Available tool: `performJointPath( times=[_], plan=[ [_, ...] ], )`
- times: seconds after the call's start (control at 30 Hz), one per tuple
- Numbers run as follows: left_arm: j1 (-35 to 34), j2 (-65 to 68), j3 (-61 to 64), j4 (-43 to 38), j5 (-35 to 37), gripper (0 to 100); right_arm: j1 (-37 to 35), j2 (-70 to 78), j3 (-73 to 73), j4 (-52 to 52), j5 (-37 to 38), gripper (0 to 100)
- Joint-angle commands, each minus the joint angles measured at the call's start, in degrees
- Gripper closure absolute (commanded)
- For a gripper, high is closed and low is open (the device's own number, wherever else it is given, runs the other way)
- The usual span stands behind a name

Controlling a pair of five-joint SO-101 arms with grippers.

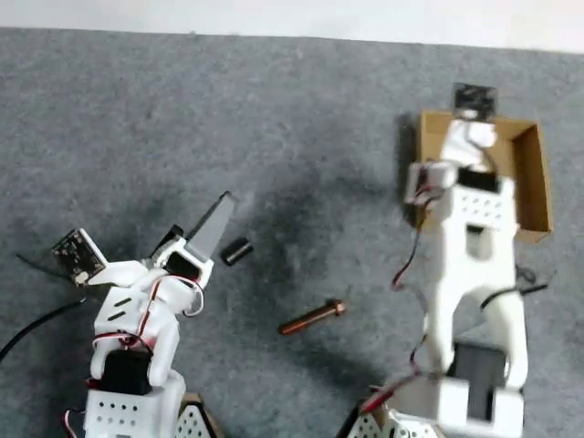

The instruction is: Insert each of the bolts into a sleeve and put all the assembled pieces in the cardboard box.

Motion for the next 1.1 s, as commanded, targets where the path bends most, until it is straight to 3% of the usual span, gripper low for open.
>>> performJointPath(
  times=[0.0,0.23,0.37,0.43,0.8,1.07],
  plan=[
    [1.0,-0.5,-0.4,-0.9,-0.4,56,-7.0,-13.7,8.9,0.0,-0.4,81.4],
    [-1.0,-0.6,-1.0,-0.9,0.2,56,-25.4,-32.4,25.7,0.0,0.1,81.4],
    [-14.2,-0.6,-2.5,-2.2,8.6,56,-35.6,-38.0,30.5,-0.9,7.6,81.4],
    [-17.5,-0.5,-2.9,-2.4,9.9,56,-39.6,-37.5,31.3,-1.7,10.5,81.4],
    [-18.5,-0.5,-3.3,-2.1,9.8,56,-43.6,-7.9,10.8,-1.7,17.6,81.4],
    [-23.7,-0.5,-4.4,-1.9,9.8,56,-49.5,10.8,-6.5,7.3,27.3,81.4]
  ],
)
